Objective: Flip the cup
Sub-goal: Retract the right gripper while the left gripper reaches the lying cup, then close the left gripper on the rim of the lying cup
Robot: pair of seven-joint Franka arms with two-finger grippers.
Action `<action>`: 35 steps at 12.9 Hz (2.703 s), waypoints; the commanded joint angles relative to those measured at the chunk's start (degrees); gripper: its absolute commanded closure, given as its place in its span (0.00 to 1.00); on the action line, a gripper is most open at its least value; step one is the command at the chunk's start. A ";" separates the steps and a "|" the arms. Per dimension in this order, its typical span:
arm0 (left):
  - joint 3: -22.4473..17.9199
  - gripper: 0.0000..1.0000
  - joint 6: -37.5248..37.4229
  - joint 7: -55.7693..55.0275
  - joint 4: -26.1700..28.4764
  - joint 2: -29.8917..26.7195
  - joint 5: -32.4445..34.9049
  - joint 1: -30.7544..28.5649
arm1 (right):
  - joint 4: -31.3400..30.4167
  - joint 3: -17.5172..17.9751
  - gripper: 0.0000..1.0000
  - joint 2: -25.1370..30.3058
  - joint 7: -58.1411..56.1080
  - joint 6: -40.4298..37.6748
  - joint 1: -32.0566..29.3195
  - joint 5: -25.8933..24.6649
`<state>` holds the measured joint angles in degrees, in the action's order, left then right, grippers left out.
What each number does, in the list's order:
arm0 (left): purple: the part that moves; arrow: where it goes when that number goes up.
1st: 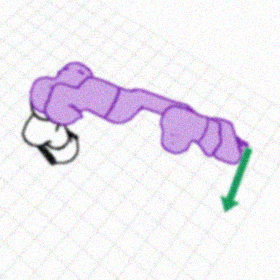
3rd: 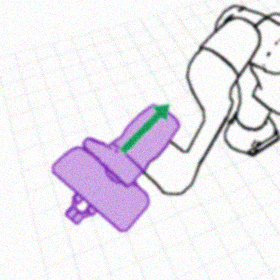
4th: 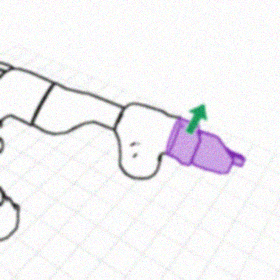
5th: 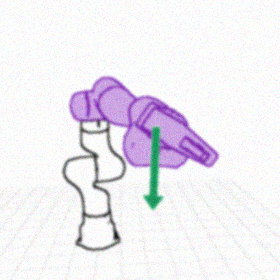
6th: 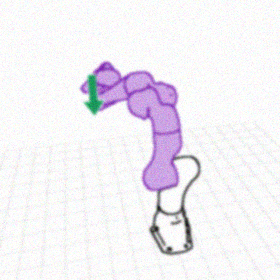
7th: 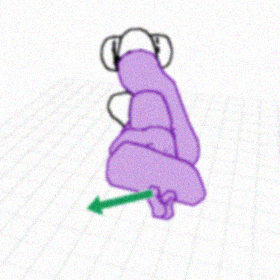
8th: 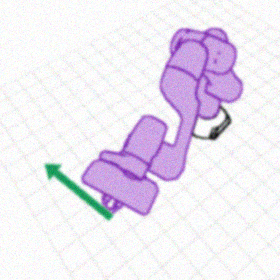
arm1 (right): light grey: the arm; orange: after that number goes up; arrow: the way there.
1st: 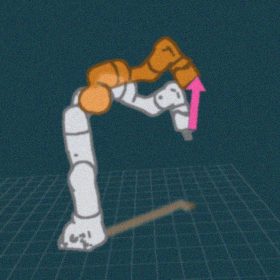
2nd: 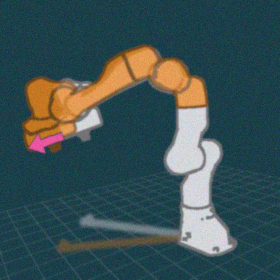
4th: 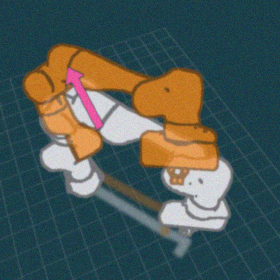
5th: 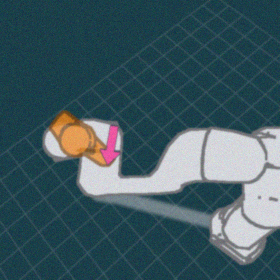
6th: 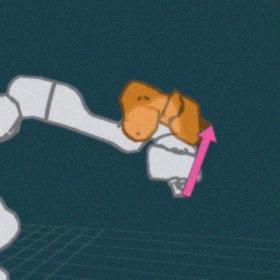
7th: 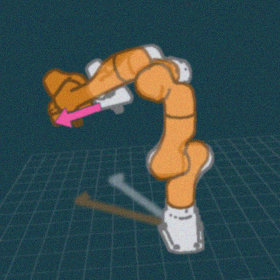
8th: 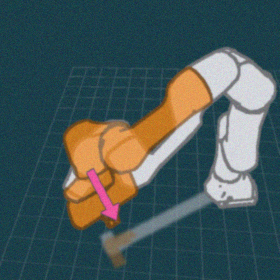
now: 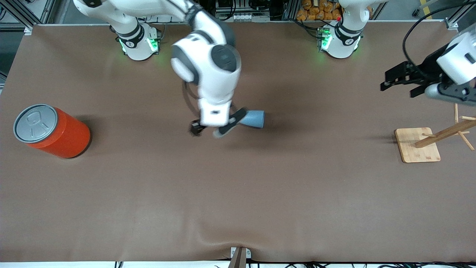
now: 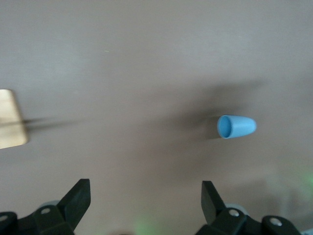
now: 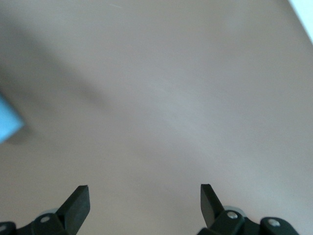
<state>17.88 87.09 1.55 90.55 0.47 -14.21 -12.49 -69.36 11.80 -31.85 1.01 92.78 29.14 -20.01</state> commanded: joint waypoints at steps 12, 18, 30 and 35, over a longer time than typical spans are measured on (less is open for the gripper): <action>15.95 0.00 27.21 0.74 22.36 12.01 -25.67 2.56 | 0.29 8.33 0.00 13.83 21.66 -11.75 -31.49 11.89; 17.11 0.00 35.43 28.46 41.79 12.18 -54.30 0.63 | -9.55 0.61 0.00 24.10 19.56 -10.35 -34.24 19.47; 17.19 0.06 45.44 55.05 47.00 25.90 -81.75 5.54 | -19.61 -16.81 0.00 31.69 -6.02 -5.50 -25.62 22.12; 17.19 0.17 47.82 55.14 46.39 25.99 -86.15 9.41 | -16.78 -15.40 0.00 31.06 -5.05 -7.69 -26.50 20.70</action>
<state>34.80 133.57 56.15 137.26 26.92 -97.97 -4.43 -88.12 -3.50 -0.64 -4.04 87.15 2.84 0.76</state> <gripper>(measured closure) 0.137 0.000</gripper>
